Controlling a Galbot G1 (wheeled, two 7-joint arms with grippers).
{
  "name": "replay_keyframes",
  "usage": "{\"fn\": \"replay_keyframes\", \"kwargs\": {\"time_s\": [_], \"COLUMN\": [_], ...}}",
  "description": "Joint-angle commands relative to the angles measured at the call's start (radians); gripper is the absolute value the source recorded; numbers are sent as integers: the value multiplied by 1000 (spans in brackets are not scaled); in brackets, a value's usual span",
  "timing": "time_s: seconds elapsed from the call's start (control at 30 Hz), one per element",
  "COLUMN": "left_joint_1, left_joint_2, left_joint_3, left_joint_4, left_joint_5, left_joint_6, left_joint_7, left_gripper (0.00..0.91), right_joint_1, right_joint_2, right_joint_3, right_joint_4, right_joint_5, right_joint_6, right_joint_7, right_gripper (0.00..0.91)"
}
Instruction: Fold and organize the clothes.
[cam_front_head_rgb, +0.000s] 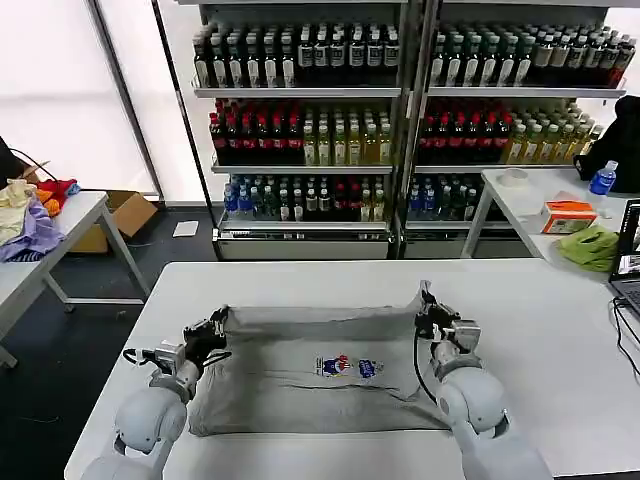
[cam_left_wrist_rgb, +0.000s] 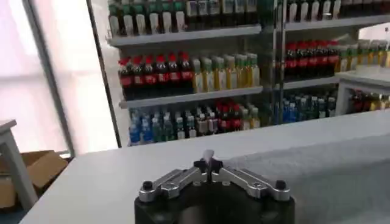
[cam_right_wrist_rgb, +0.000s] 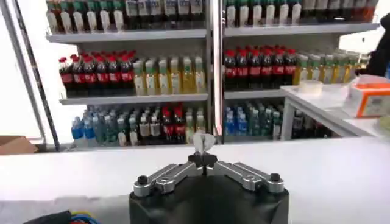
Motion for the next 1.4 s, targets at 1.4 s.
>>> {"fn": "replay_keyframes", "kwargs": {"time_s": [1.4], "left_joint_1": [221], "left_joint_2": [-26], "left_joint_3": [-42], "left_joint_4": [-86], "left_joint_5": [170], "left_joint_6": [-19], "left_joint_7": [36], "left_gripper": [242], "right_joint_1": [-362], "right_joint_2": [21], "right_joint_3": [-8], "right_joint_4": [101], "right_joint_5": [-124], "right_joint_6": [57], "right_joint_7": [54], "right_gripper": [0]}}
